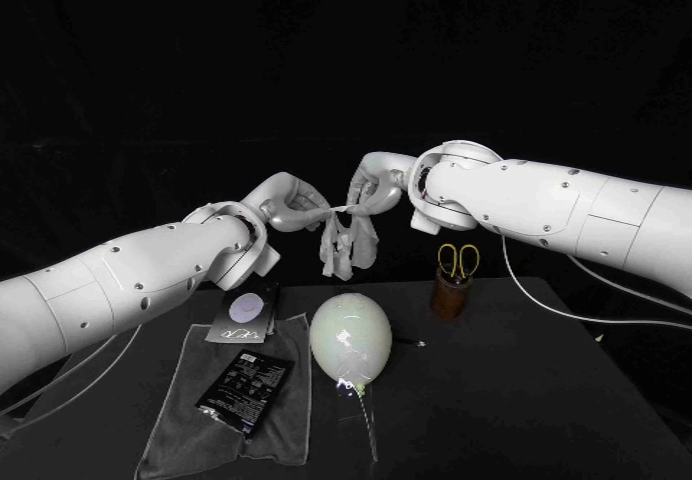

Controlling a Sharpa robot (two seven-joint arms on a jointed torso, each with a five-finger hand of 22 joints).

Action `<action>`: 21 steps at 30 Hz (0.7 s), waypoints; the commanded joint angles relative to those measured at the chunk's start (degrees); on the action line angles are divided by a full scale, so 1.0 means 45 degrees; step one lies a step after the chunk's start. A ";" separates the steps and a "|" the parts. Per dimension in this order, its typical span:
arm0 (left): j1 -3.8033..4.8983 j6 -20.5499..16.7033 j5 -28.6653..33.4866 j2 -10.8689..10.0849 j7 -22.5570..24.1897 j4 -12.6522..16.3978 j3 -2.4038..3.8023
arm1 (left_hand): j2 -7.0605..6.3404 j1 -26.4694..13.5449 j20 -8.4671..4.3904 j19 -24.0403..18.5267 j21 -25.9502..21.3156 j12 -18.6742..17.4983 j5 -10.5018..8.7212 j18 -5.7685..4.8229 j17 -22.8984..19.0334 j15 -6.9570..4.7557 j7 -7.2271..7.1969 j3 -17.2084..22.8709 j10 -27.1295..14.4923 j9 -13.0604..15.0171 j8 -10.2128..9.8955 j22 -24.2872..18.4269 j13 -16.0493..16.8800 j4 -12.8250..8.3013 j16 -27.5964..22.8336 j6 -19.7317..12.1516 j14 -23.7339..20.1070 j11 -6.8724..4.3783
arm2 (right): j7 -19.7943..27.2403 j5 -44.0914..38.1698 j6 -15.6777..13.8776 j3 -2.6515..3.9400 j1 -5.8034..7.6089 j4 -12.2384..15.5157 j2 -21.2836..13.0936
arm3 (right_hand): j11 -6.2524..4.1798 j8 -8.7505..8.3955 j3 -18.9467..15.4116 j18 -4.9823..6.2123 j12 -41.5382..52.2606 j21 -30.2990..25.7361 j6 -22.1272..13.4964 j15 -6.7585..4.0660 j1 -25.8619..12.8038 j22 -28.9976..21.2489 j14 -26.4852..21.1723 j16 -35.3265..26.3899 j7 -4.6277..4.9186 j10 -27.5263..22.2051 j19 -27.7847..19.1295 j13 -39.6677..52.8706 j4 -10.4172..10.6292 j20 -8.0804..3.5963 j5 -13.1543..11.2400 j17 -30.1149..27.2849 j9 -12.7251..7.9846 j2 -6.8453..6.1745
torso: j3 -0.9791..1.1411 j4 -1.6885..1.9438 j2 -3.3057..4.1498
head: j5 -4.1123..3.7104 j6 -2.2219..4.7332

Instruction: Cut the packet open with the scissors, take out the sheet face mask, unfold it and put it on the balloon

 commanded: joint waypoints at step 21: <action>0.0395 0.1955 -0.0424 -0.0041 -0.0248 0.0095 0.0064 | -0.0234 -0.0730 0.0205 -0.0932 0.0238 0.0169 0.0046 -0.0065 0.0151 0.0262 -0.0004 0.1024 -0.0401 0.0359 0.0402 0.0325 0.0130 -0.0852 0.0306 -0.0132 -0.0910 0.0164 | 0.0150 0.0301 -0.0346 -0.0047 -0.0236 0.0065 0.0068 | -0.0005 0.0030 -0.0005 0.0124 -0.0049 0.0034 0.0055 0.0010 -0.0074 -0.0057 0.0073 -0.0115 0.0011 0.0027 0.0043 0.0000 -0.0129 0.0012 -0.0257 -0.0033 0.0021 0.0133 | 0.0005 -0.0013 0.0003 | 0.0036 -0.0013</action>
